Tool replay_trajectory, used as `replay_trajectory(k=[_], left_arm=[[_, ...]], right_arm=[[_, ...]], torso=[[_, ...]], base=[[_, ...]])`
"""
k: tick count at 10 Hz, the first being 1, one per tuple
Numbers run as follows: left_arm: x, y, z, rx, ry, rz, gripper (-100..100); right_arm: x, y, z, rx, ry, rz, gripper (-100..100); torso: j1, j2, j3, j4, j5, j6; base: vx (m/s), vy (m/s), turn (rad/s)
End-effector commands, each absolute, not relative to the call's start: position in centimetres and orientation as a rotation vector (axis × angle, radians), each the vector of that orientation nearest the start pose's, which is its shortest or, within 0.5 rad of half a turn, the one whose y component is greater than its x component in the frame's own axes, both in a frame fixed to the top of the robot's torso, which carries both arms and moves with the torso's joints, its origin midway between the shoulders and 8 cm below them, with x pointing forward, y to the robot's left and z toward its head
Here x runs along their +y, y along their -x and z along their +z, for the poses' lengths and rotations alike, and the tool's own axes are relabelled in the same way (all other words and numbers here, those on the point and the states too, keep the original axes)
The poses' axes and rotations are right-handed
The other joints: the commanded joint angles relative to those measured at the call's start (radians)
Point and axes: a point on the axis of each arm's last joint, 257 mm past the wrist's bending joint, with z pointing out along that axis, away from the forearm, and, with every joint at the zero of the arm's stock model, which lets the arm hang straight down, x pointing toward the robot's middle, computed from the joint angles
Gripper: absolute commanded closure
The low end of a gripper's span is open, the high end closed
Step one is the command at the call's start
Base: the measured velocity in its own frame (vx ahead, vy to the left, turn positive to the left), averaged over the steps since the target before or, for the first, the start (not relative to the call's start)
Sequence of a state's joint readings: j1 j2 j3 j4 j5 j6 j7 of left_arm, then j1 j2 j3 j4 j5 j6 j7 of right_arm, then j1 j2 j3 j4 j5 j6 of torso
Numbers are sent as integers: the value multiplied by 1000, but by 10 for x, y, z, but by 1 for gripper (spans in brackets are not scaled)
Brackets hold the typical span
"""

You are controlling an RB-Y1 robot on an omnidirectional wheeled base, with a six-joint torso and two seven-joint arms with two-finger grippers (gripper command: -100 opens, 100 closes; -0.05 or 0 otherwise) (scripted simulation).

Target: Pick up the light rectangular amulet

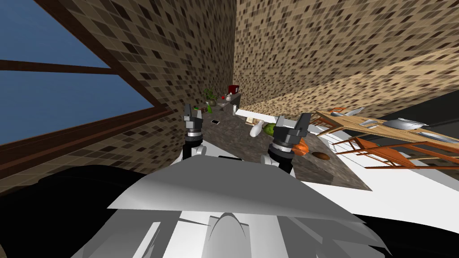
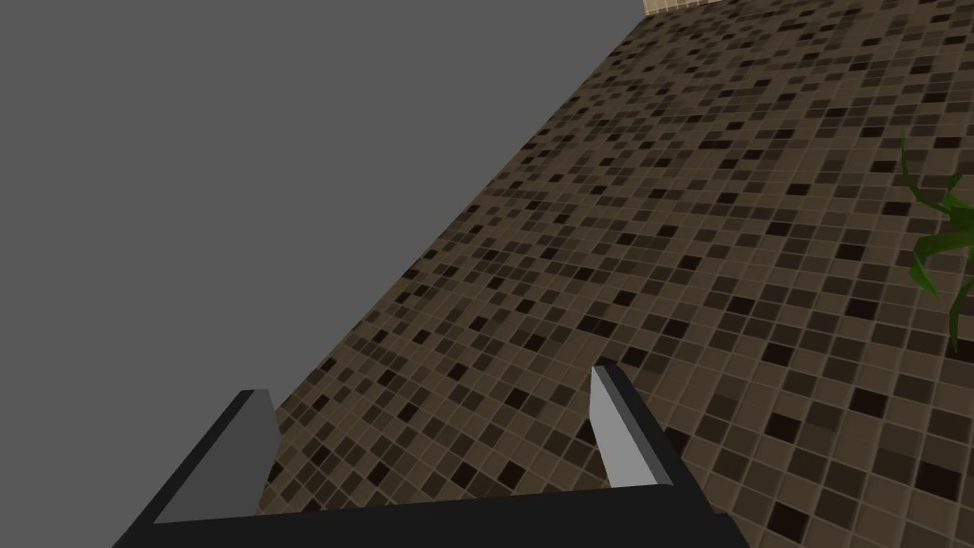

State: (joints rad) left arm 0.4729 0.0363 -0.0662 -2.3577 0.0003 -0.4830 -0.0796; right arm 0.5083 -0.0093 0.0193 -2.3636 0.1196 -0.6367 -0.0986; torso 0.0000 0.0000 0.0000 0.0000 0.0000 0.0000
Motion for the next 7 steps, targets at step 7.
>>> replay_trajectory(k=[7], left_arm=[[248,-334,63,600,544,-1325,0]], right_arm=[[-206,-327,-1,875,-461,1392,-100]], torso=[[12,4,2,1,3,0]], base=[[-39,126,2]])
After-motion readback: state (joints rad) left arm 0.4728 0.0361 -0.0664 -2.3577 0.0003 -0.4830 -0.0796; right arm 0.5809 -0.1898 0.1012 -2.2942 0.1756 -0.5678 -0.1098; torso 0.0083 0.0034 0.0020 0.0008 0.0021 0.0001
